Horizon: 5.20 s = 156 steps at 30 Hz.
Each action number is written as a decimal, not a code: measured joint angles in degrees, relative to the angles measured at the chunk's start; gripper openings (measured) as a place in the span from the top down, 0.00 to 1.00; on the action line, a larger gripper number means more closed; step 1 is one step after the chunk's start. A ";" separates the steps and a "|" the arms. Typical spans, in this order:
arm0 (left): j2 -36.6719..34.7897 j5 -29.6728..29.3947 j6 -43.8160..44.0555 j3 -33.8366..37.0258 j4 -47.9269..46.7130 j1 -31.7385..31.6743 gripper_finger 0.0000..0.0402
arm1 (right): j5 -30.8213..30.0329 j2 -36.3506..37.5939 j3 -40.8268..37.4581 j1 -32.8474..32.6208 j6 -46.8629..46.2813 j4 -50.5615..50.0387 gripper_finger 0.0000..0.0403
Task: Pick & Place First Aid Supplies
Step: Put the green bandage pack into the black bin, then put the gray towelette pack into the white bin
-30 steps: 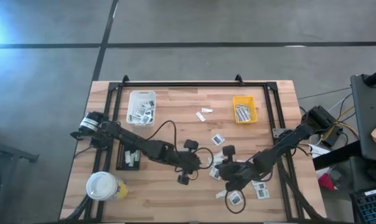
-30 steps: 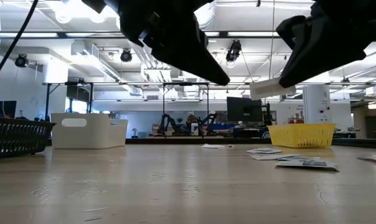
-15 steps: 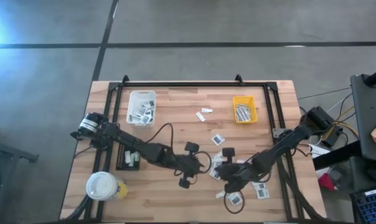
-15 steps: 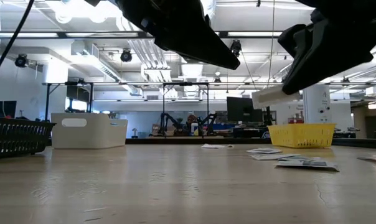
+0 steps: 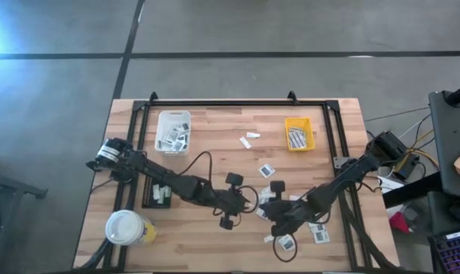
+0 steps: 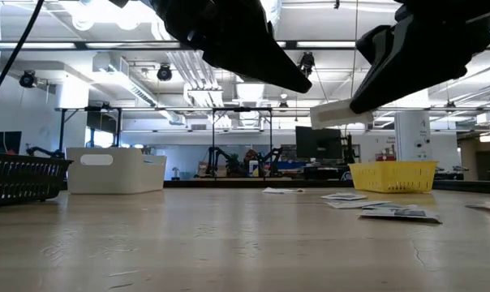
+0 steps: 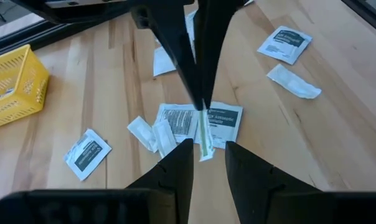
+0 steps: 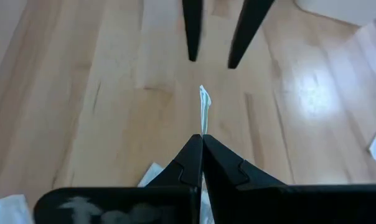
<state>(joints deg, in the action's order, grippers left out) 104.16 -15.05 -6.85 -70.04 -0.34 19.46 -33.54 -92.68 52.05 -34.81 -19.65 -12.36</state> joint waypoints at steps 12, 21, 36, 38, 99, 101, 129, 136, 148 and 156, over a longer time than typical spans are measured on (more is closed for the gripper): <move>0.00 -0.42 -0.95 0.02 0.36 -0.09 0.74 | -1.13 0.31 0.00 2.16 2.04 4.04 0.98; 0.00 -2.89 -0.95 0.02 0.35 -0.09 0.74 | -1.12 0.70 0.00 2.58 3.33 7.66 0.98; 0.00 -2.89 -0.13 0.04 0.31 -0.09 0.94 | -1.11 0.81 0.00 2.58 3.15 8.24 0.98; 0.00 -2.85 -0.34 0.04 0.29 -0.09 0.98 | -1.11 0.81 0.00 2.58 3.20 8.24 0.98; -15.58 -11.02 72.06 0.04 -81.12 14.67 1.00 | -0.89 2.21 -0.07 2.58 -2.75 -0.90 0.76; -15.58 -10.12 73.89 0.07 -81.98 15.21 1.00 | -0.89 2.21 -0.07 2.58 -2.85 -0.92 0.75; -15.58 -2.36 92.34 16.27 -75.49 22.28 1.00 | -0.78 2.19 -0.96 2.60 -2.88 -0.88 0.79; -15.61 -2.36 92.36 19.75 -71.30 22.27 1.00 | -0.81 2.19 -1.09 2.60 -2.88 -0.80 0.77; -15.58 -2.38 92.27 19.87 -70.92 22.27 0.82 | -0.83 2.19 -1.09 2.60 -2.88 -0.75 0.78; -16.89 -2.29 92.23 19.15 -73.92 22.25 0.67 | -0.83 2.19 -1.09 2.60 -2.88 -0.74 0.81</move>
<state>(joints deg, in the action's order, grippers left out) 87.27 -17.34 85.38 -50.90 -74.26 41.71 -34.37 -90.50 50.96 -32.21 -22.52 -13.10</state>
